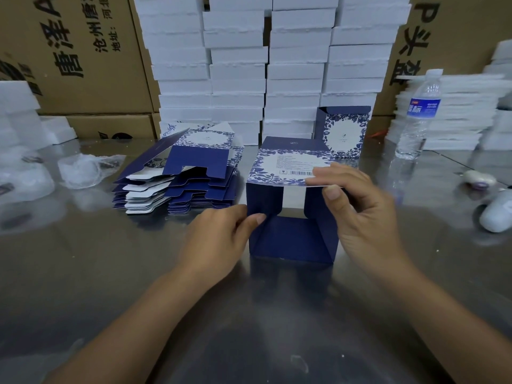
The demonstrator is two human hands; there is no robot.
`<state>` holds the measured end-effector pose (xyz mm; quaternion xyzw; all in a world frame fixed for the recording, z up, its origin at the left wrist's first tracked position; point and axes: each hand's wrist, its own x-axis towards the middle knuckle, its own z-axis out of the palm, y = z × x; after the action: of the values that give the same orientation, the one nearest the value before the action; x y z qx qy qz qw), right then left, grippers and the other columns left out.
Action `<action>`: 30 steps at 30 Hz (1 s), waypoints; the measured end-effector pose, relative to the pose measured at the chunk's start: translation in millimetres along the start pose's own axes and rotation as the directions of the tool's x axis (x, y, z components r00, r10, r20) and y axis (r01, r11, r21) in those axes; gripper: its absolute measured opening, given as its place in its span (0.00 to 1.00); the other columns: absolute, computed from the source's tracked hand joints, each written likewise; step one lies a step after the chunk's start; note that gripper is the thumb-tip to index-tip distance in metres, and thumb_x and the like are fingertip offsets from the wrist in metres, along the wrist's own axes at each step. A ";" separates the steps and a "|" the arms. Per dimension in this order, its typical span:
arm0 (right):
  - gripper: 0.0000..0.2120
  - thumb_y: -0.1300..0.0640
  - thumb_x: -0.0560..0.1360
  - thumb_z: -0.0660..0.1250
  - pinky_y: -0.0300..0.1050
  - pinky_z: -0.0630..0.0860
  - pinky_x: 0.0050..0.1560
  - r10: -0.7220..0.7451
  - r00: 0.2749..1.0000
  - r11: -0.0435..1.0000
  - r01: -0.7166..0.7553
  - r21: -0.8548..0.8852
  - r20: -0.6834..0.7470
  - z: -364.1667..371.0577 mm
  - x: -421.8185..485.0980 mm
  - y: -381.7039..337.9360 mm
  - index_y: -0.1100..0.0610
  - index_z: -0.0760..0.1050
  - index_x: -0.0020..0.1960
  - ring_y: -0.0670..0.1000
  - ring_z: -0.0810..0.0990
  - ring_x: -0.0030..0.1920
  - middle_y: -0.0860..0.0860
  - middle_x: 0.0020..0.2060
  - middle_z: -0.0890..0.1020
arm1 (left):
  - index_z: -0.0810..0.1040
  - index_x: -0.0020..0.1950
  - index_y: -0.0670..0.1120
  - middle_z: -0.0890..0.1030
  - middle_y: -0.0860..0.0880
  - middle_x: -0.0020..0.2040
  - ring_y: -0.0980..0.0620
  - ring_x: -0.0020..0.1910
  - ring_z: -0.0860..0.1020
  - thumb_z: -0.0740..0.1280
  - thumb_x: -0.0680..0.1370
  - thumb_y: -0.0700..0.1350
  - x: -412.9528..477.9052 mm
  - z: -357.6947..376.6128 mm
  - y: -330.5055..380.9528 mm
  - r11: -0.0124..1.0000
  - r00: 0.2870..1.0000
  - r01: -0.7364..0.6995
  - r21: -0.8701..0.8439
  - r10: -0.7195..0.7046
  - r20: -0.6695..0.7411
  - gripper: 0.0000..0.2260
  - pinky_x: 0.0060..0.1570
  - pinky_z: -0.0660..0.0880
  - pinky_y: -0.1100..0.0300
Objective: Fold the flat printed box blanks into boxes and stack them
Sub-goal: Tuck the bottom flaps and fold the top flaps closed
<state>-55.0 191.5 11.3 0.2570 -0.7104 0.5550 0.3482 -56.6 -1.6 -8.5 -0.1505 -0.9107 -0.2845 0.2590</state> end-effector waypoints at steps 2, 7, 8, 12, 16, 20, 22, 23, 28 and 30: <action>0.18 0.31 0.71 0.58 0.35 0.66 0.62 -0.005 1.000 1.000 0.005 -0.008 0.005 -0.3 0.3 0.1 0.43 0.77 0.46 0.43 0.75 0.57 0.42 0.48 0.80 | 0.64 0.30 0.45 0.72 0.47 0.26 0.48 0.29 0.71 0.61 0.78 0.55 -0.2 0.0 -0.3 1.000 1.000 0.001 -0.008 -0.001 0.005 0.21 0.29 0.60 0.55; 0.18 0.31 0.71 0.58 0.36 0.66 0.63 -0.006 1.000 1.000 0.006 -0.016 0.015 -0.9 0.7 1.1 0.43 0.77 0.46 0.43 0.75 0.57 0.42 0.48 0.80 | 0.65 0.30 0.47 0.73 0.46 0.28 0.49 0.30 0.72 0.61 0.77 0.57 0.7 1.4 -0.3 0.999 0.999 0.033 -0.043 -0.032 0.019 0.20 0.30 0.63 0.55; 0.18 0.31 0.71 0.58 0.36 0.66 0.62 -0.006 1.000 1.000 0.006 -0.014 0.016 -1.0 0.6 1.5 0.42 0.77 0.46 0.42 0.75 0.57 0.41 0.48 0.80 | 0.67 0.32 0.46 0.73 0.47 0.28 0.49 0.31 0.73 0.61 0.77 0.57 0.8 2.4 -1.3 0.997 0.998 0.045 -0.061 -0.042 0.049 0.19 0.31 0.65 0.54; 0.17 0.31 0.71 0.58 0.38 0.66 0.63 -0.013 1.000 1.000 0.013 -0.012 0.013 -0.8 1.2 2.3 0.42 0.77 0.46 0.43 0.75 0.57 0.40 0.48 0.79 | 0.66 0.34 0.49 0.72 0.52 0.30 0.51 0.34 0.73 0.63 0.77 0.56 -1.1 5.6 -5.9 0.998 0.986 0.057 0.003 -0.057 0.158 0.16 0.34 0.66 0.54; 0.17 0.31 0.71 0.58 0.38 0.67 0.63 -0.019 1.000 1.000 0.019 -0.017 0.019 -1.3 1.5 2.7 0.42 0.77 0.46 0.41 0.75 0.57 0.40 0.48 0.79 | 0.66 0.33 0.49 0.70 0.52 0.29 0.51 0.32 0.71 0.63 0.78 0.54 0.5 4.9 -7.6 0.999 0.989 0.033 0.018 -0.035 0.147 0.17 0.32 0.63 0.55; 0.17 0.31 0.71 0.58 0.37 0.66 0.63 -0.020 1.000 1.000 0.020 -0.015 0.020 -1.5 2.0 2.8 0.42 0.77 0.46 0.39 0.75 0.56 0.41 0.48 0.79 | 0.68 0.34 0.47 0.71 0.51 0.29 0.51 0.31 0.71 0.64 0.77 0.54 0.5 4.7 -7.4 0.999 0.988 0.040 0.005 -0.040 0.152 0.16 0.33 0.64 0.55; 0.17 0.31 0.71 0.58 0.39 0.67 0.63 -0.019 1.000 1.000 0.020 -0.014 0.020 -1.5 2.0 2.8 0.42 0.77 0.46 0.41 0.75 0.57 0.41 0.48 0.80 | 0.68 0.33 0.47 0.71 0.51 0.28 0.52 0.31 0.71 0.64 0.76 0.55 0.4 3.7 -7.6 0.999 0.987 0.051 0.000 -0.050 0.151 0.17 0.33 0.64 0.55; 0.17 0.31 0.71 0.58 0.40 0.67 0.64 -0.020 1.000 1.000 0.020 -0.015 0.020 -1.6 2.1 2.8 0.42 0.77 0.46 0.42 0.75 0.57 0.41 0.48 0.80 | 0.68 0.32 0.47 0.71 0.51 0.28 0.52 0.31 0.71 0.64 0.76 0.56 0.6 3.3 -8.0 0.998 0.987 0.060 -0.002 -0.059 0.150 0.17 0.33 0.65 0.55; 0.18 0.31 0.71 0.58 0.41 0.67 0.64 -0.020 1.000 1.000 0.020 -0.023 0.023 -1.8 2.0 2.0 0.42 0.76 0.46 0.44 0.76 0.58 0.41 0.48 0.79 | 0.68 0.33 0.49 0.74 0.51 0.31 0.49 0.35 0.74 0.62 0.77 0.58 -2.3 5.2 -7.9 0.991 0.961 0.093 0.091 -0.113 0.253 0.18 0.35 0.69 0.55; 0.18 0.31 0.71 0.58 0.40 0.67 0.64 -0.016 1.000 1.000 0.016 -0.020 0.024 -1.7 2.2 1.5 0.42 0.76 0.46 0.43 0.75 0.57 0.41 0.48 0.79 | 0.71 0.35 0.48 0.78 0.49 0.35 0.47 0.38 0.77 0.61 0.78 0.57 -2.6 5.9 -7.8 0.990 0.952 0.094 0.105 -0.120 0.283 0.17 0.39 0.74 0.53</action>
<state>-57.2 193.5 12.3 0.2657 -0.7179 0.5419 0.3469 -60.1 -4.6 -17.5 -0.1292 -0.9574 -0.2317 0.1140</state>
